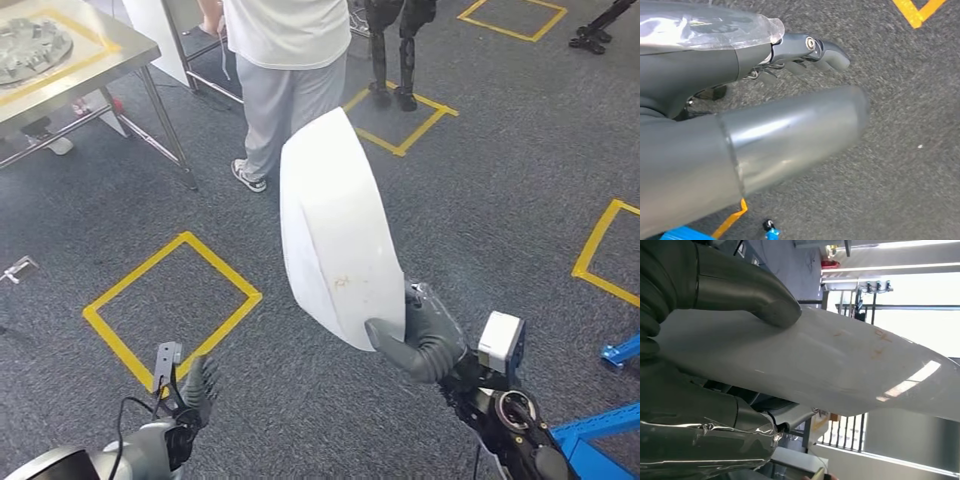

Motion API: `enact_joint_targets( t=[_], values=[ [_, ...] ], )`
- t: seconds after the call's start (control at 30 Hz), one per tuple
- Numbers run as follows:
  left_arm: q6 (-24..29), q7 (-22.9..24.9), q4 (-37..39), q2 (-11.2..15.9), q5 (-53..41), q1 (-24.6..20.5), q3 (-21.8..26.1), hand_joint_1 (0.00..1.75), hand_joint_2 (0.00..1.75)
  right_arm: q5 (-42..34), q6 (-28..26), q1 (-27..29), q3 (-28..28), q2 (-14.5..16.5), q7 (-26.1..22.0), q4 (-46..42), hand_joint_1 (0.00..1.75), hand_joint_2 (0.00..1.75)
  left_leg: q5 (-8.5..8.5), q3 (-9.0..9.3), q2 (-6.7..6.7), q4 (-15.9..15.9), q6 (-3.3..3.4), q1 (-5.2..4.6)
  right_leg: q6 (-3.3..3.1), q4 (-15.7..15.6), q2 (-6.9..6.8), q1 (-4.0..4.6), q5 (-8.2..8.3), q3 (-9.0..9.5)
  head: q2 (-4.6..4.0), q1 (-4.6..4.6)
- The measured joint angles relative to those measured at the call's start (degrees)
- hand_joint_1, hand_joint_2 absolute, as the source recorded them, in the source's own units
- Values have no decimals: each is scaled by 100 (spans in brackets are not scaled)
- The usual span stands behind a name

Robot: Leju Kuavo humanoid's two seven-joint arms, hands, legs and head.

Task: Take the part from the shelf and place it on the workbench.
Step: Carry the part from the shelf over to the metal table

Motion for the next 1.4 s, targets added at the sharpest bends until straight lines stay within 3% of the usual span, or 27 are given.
enact_joint_targets(
  t=[0.03, 0.1, 0.17, 0.23, 0.27, 0.3, 0.33, 0.4, 0.47, 0.53, 0.6, 0.67, 0.73, 0.8, 0.83, 0.87, 0.93, 0.97, 1.03, 1.1, 1.17, 1.2, 1.23, 1.3, 1.33, 1.37, 1.4],
  values=[
    [-3, -3, 0, 9, 15, 14, 0, 0, 0, 1, 0, 0, 11, 9, 11, -7, 175, 175, -3, -3, -12, -2, -32, 10, -25, -16, -38, -11, 10, 11, 0, 4],
    [-3, -1, 0, 20, 49, 17, 0, 0, 0, 4, -7, -5, 41, 33, 22, -22, 175, 175, -118, -85, 132, 174, -98, 2, -83, -75, -128, -40, 36, 55, 0, -21],
    [2, 1, 1, 27, 62, -6, 0, 0, 0, 15, -30, -2, 93, 51, 32, -28, 175, 175, -440, -417, 366, 832, -163, 1, -125, -107, -233, -43, 47, 74, 0, -75],
    [14, 1, 1, 22, 53, -3, 0, 0, 0, 28, -75, 6, 138, 56, 40, -28, 175, 175, -735, -840, 457, 1626, -210, 18, -140, -106, -337, -34, 42, 64, 0, -103],
    [20, 3, 1, 15, 45, 8, 0, 0, 0, 33, -102, 7, 150, 56, 42, -28, 175, 175, -761, -951, 470, 1816, -220, 23, -141, -106, -385, -31, 40, 61, 0, -109],
    [27, 7, 1, 10, 38, 17, 0, 0, 0, 36, -125, 4, 157, 56, 42, -28, 175, 175, -687, -947, 481, 1790, -222, 26, -139, -105, -427, -30, 36, 61, 0, -116],
    [31, 11, 1, 9, 32, 20, 0, 0, 0, 39, -150, 0, 161, 56, 39, -31, 175, 175, -514, -807, 495, 1511, -214, 27, -132, -105, -469, -29, 31, 68, 0, -127],
    [37, 25, 1, 12, 25, 1, 0, 0, 0, 46, -176, -20, 163, 56, 34, -52, 175, 175, -129, -311, 618, 586, -167, 4, -101, -100, -543, -11, 11, 83, 0, -149],
    [39, 48, 1, 9, 21, -25, 0, 0, 0, 57, -183, -48, 166, 56, 31, -83, 175, 175, 30, -9, 707, 9, -87, -33, -52, -94, -599, 20, -13, 89, 0, -150],
    [38, 71, 1, 5, 18, -25, 0, 0, 0, 70, -182, -64, 172, 56, 29, -106, 175, 175, 13, -1, 654, -32, -14, -54, 5, -97, -652, 33, -33, 104, 0, -125],
    [38, 83, 1, -2, 10, -15, 0, 0, 0, 81, -181, -69, 177, 56, 28, -128, 175, 175, 11, 17, 588, -44, 46, -30, 72, -12, -612, 19, -122, 75, 0, -99],
    [38, 86, 1, -10, -2, -26, 0, 0, 0, 90, -182, -85, 180, 56, 28, -151, 175, 175, 16, 42, 528, -60, 109, -5, 123, 472, -434, -1, -410, -140, 0, -55],
    [38, 88, 1, -17, -12, -35, 0, 0, 0, 92, -187, -94, 185, 56, 28, -163, 175, 175, 10, 46, 467, -58, 150, -15, 148, 1294, -306, -9, -781, -520, 0, -13],
    [45, 118, 1, -27, -30, -35, -1, 0, 0, 92, -204, -94, 189, 56, 29, -163, 175, 175, 3, 51, 385, -54, 159, -23, 162, 1828, -285, -14, -903, -811, 0, -1],
    [56, 145, 1, -35, -42, -37, -1, 0, 0, 93, -216, -104, 190, 56, 29, -163, 175, 175, -3, 59, 330, -49, 157, -23, 163, 1774, -282, -20, -786, -813, 0, 2],
    [68, 171, 1, -45, -55, -43, -2, 0, 0, 93, -227, -122, 190, 56, 29, -162, 175, 175, -11, 70, 274, -40, 150, -22, 159, 1494, -272, -28, -568, -709, 0, 5],
    [84, 197, 1, -69, -66, -60, -2, 0, 0, 96, -239, -167, 191, 56, 22, -160, 175, 175, -40, 82, 167, -11, 117, -25, 136, 631, -139, -50, -93, -339, 0, 17],
    [84, 200, 1, -78, -67, -71, -3, 0, 0, 98, -242, -184, 191, 58, 15, -158, 175, 175, -47, 63, 121, 14, 94, -27, 122, 307, -56, -62, 12, -190, 0, 22],
    [84, 207, 1, -86, -65, -86, -4, 0, 0, 106, -246, -196, 191, 61, 5, -148, 175, 175, -33, -4, 47, 42, 34, -20, 87, 68, 45, -56, 17, -76, 0, 25],
    [84, 212, 1, -80, -60, -84, -6, 0, 0, 95, -229, -197, 188, 65, 6, -139, 175, 175, -13, -41, -2, 37, -34, 0, 34, 36, -20, -50, 22, -63, 0, 21],
    [84, 213, 1, -71, -46, -91, -7, 0, 0, 66, -179, -197, 185, 73, 22, -138, 175, 175, -102, -106, 139, 175, -96, -3, -27, -15, -107, -67, 48, -26, 0, -7],
    [84, 213, 1, -62, -35, -106, -7, 0, 0, 55, -152, -194, 184, 77, 35, -136, 175, 175, -227, -223, 261, 410, -124, -5, -51, -36, -158, -73, 58, -13, 0, -31],
    [84, 213, 1, -60, -26, -121, -7, 0, 0, 52, -133, -187, 184, 79, 50, -131, 175, 175, -390, -395, 381, 757, -150, -8, -65, -43, -206, -65, 61, -9, 0, -58],
    [84, 215, 1, -58, -15, -130, -7, 0, 0, 50, -117, -165, 184, 80, 67, -109, 175, 175, -692, -808, 471, 1541, -185, -2, -80, -44, -309, -56, 57, -15, 0, -89],
    [84, 219, 1, -60, -14, -124, -7, 0, 0, 50, -115, -152, 185, 80, 71, -93, 175, 175, -722, -923, 478, 1747, -192, 2, -83, -43, -361, -52, 54, -17, 0, -96],
    [84, 224, 1, -61, -13, -118, -7, 0, 0, 50, -112, -143, 185, 80, 72, -79, 175, 175, -653, -923, 483, 1731, -191, 6, -84, -43, -410, -50, 52, -17, 0, -104],
    [84, 228, 1, -57, -12, -116, -7, 0, 0, 50, -110, -138, 186, 80, 73, -68, 175, 175, -497, -800, 492, 1485, -182, 9, -82, -43, -456, -49, 50, -15, 0, -114]
  ],
)
